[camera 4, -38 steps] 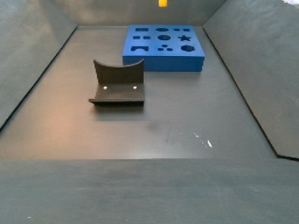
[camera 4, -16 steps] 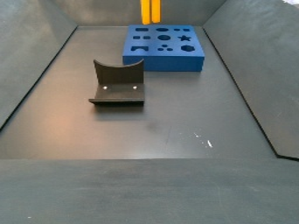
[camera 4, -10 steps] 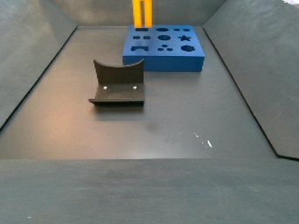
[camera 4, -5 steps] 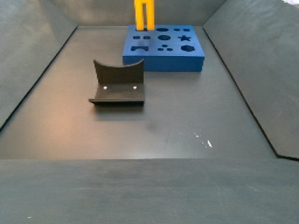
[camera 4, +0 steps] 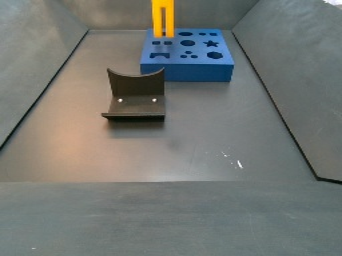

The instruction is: Insert the double-square object.

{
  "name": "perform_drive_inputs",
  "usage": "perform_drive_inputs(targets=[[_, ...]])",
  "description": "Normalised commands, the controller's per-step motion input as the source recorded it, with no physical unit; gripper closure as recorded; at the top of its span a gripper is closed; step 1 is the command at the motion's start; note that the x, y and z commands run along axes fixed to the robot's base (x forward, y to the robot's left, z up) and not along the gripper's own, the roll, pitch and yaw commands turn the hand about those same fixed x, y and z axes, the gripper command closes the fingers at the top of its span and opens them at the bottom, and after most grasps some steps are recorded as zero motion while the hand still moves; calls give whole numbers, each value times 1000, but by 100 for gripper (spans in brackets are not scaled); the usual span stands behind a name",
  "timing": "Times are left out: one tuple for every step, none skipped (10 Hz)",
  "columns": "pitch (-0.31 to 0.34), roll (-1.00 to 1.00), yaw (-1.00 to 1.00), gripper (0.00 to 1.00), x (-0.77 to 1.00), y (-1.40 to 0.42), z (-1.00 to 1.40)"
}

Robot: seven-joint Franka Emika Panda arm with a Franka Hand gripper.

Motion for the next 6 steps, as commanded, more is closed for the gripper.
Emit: perform_drive_inputs(targets=[[-73,194,0,100,0,60,-91],[-71,180,0,100,11,0,-137],[-81,137,43,100,0,9,-226],[-74,116,46,100,0,26,-237],[-49,97,20,100,0,11,-220],[-33,0,0,100,0,0,-200]])
